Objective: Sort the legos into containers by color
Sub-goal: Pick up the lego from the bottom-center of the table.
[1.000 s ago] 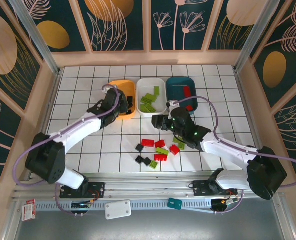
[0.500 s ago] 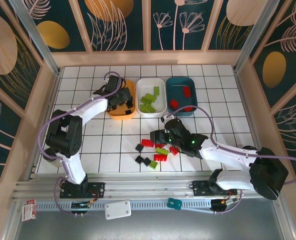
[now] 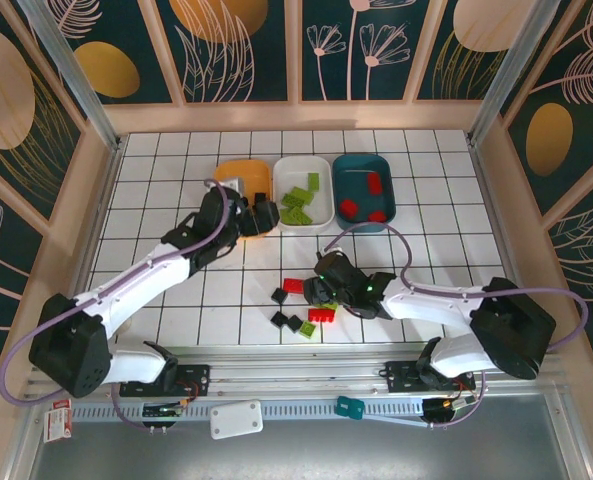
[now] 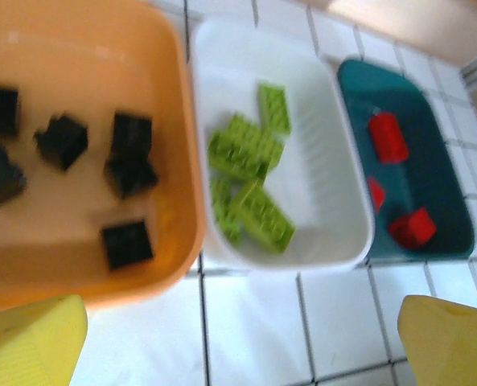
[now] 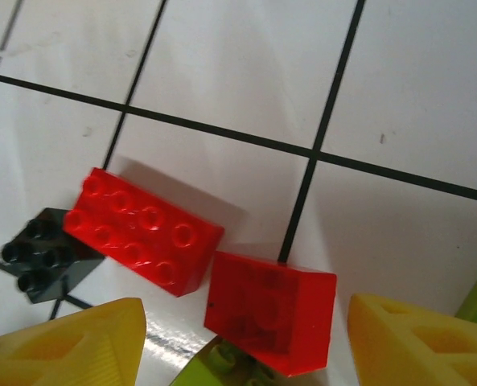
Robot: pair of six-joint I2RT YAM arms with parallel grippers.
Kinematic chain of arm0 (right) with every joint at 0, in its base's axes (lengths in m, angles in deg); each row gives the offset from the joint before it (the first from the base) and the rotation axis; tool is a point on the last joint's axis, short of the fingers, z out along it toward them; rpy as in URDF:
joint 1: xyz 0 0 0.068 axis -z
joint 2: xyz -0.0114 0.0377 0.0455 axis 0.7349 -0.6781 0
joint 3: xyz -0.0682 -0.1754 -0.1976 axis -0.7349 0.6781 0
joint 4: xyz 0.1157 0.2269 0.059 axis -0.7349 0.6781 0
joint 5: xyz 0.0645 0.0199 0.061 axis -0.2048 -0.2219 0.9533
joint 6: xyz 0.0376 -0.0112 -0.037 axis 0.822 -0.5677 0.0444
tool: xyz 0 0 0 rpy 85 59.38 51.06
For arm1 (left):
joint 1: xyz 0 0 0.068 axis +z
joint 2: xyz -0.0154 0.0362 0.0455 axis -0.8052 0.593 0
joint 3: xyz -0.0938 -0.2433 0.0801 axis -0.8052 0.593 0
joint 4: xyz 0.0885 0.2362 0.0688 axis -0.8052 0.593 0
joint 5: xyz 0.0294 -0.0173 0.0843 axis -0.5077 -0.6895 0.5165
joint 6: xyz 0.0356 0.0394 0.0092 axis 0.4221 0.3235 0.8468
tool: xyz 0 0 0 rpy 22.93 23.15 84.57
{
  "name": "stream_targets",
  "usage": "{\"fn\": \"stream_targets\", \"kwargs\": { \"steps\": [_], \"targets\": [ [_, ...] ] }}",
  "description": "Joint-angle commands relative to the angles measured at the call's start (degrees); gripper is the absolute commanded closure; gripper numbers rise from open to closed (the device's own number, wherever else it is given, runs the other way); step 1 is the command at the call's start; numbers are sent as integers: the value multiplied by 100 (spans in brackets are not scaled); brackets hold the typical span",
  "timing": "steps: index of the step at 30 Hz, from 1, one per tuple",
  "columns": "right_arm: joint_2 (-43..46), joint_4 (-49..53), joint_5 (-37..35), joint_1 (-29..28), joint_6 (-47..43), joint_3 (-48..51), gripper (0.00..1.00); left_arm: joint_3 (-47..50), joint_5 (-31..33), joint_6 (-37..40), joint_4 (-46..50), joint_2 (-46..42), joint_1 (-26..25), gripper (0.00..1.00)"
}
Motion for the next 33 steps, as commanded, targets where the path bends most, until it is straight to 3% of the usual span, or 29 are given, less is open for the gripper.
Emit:
{"fn": "stream_targets", "kwargs": {
  "steps": [1, 12, 17, 23, 33],
  "targets": [
    [-301, 100, -381, -44, 80, -245, 31, 481, 3, -248, -76, -366, 16, 2],
    [-1039, 678, -416, -57, -128, -625, 37, 1106, 245, -294, 64, -931, 20, 1],
    [-1294, 679, -566, -6, -178, -712, 51, 1124, 225, -302, 61, -845, 17, 2],
    [-914, 310, -680, 100, -302, -650, 66, 1122, 157, -303, 101, -855, 18, 1],
    [370, -86, -326, 835, -545, -654, 78, 1436, -108, -468, -8, -1027, -22, 2]
  ]
}}
